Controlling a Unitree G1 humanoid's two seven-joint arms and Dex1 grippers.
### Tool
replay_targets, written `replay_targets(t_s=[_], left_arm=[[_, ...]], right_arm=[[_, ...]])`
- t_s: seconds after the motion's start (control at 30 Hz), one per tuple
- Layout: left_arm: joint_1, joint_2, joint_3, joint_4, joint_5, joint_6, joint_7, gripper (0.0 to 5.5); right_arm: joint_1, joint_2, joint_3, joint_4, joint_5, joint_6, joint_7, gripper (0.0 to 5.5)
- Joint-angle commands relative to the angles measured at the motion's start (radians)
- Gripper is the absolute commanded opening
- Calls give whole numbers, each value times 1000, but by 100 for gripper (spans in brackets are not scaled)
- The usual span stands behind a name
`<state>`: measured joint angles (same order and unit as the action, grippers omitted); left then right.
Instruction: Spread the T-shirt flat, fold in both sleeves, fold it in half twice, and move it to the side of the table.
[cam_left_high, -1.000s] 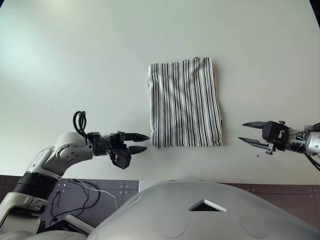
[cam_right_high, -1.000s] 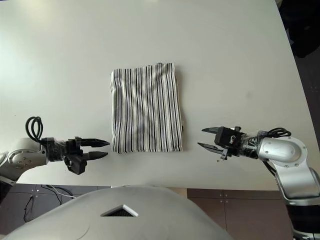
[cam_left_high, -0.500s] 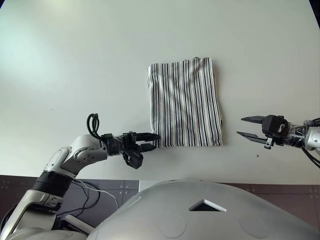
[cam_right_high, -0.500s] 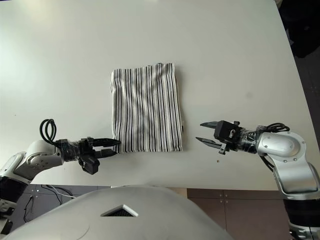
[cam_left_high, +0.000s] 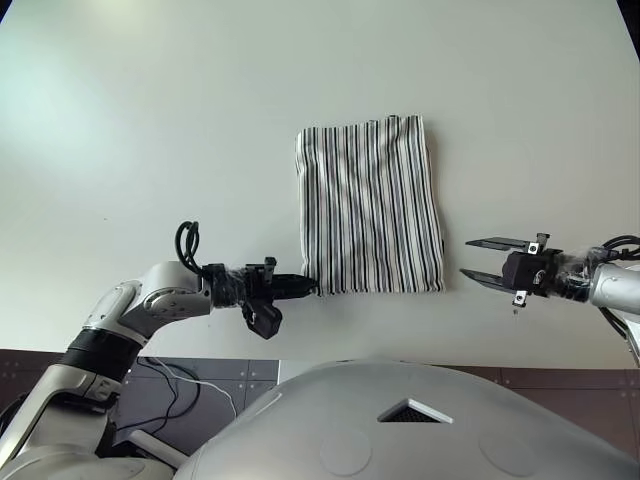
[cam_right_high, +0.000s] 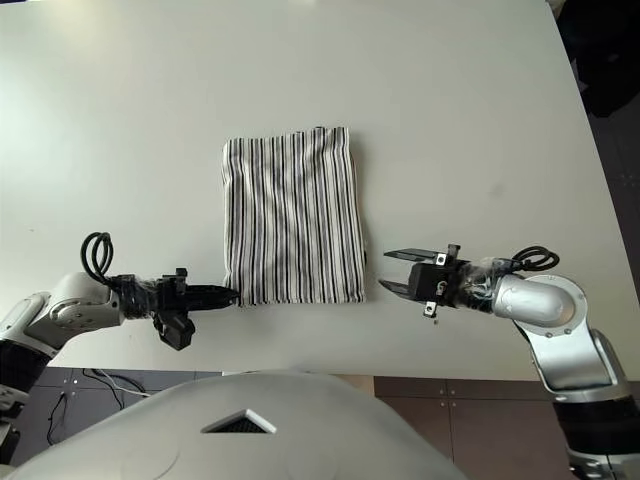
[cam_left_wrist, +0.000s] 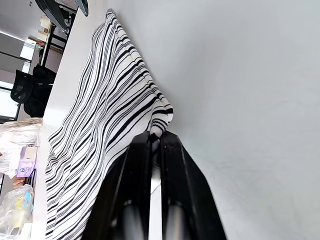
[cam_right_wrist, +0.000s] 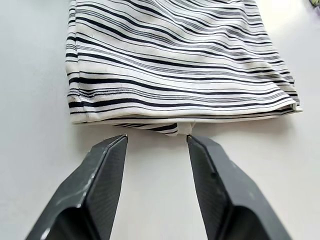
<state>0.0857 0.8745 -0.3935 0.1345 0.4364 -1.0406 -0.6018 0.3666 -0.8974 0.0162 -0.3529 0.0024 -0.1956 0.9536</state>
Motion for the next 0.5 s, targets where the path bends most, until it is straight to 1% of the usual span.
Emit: replay_targets(t_s=[0.03,0.13,0.23,0.33,0.5], left_arm=[[18,11,-25,45,31,17,-13,11],[26,34,-20,40,13,5,-17,11],[22,46,-23,40,0,-3,-24,11],[3,55,-35,42,-21,-9,-42,11],[-41,68,-64,49,-62,-21,-83,11]], right_arm=[[2,7,-22,4,-47,-146,-48,219],[44,-15,-34,71,-164,-390,-111,219],[82,-14,-19,150,-310,-572,-191,219],[57,9,20,243,-485,-673,-291,219],[-33,55,107,350,-708,-726,-440,219]])
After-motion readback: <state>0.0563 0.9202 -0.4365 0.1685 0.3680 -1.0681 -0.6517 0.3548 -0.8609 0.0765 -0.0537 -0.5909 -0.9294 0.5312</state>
